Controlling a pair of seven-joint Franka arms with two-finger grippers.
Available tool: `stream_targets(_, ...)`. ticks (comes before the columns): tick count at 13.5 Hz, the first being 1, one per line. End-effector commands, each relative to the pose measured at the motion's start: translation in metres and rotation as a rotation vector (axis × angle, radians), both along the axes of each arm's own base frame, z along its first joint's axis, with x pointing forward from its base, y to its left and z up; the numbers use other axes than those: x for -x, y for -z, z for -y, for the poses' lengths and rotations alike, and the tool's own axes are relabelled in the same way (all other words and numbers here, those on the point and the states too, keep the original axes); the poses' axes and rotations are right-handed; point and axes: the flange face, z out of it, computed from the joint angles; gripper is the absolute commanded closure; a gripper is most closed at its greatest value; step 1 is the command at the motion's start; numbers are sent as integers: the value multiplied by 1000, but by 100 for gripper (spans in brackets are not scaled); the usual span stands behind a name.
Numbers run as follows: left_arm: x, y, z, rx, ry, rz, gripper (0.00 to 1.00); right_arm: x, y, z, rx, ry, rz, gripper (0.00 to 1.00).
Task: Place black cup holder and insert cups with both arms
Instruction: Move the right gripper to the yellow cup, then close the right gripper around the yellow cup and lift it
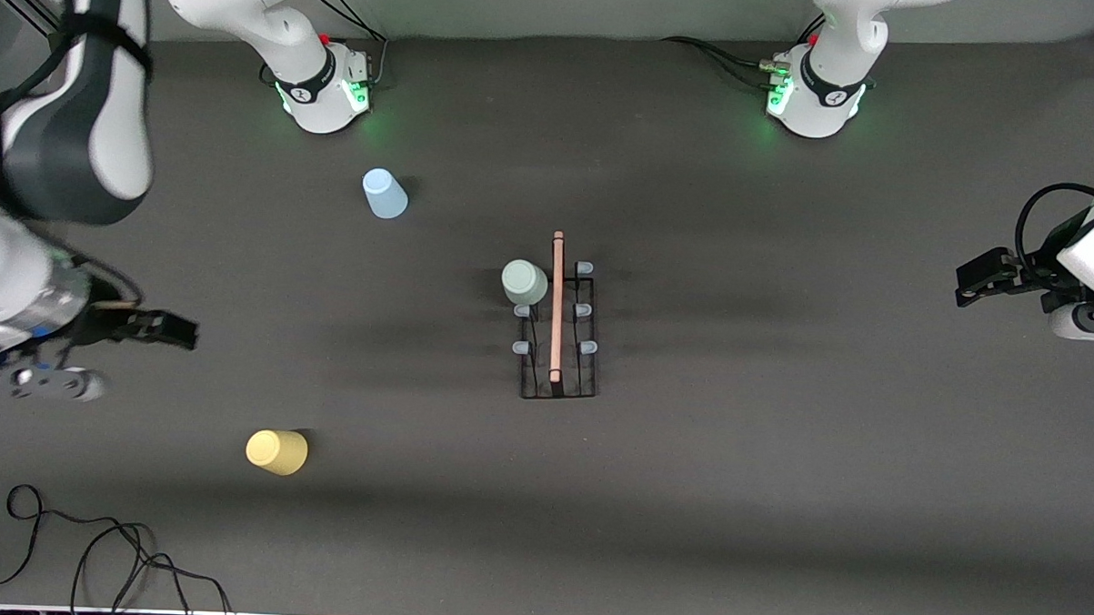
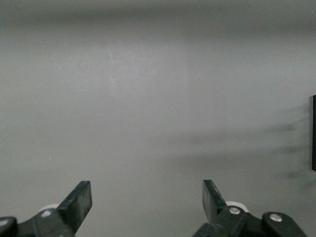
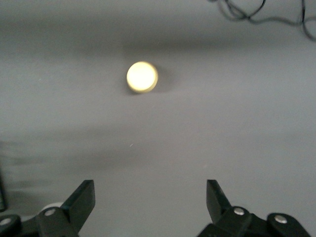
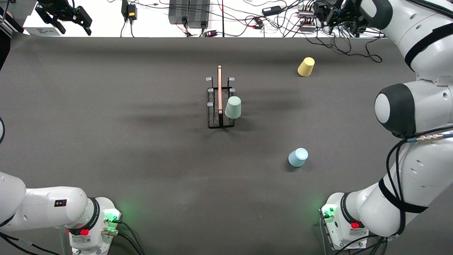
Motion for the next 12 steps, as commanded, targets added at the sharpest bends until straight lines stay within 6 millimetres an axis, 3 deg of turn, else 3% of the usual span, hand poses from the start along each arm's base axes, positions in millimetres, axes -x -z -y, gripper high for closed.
stream_targets(1, 0, -2, 0, -3, -2, -13, 0, -22, 32, -6, -30, -50, 35, 0)
stream_targets(5, 0, -2, 1, -3, 0, -12, 0, -58, 116, -22, -78, -51, 96, 0)
stream_targets(7, 0, -2, 1, -3, 0, -13, 0, -71, 159, -13, -93, -55, 121, 0)
stream_targets(9, 0, -1, 1, -4, -2, -15, 0, -78, 200, -14, -110, -60, 129, 0)
stream_targets(12, 0, -1, 1, -4, -5, -16, 0, -77, 250, -1, -92, -28, 143, 0)
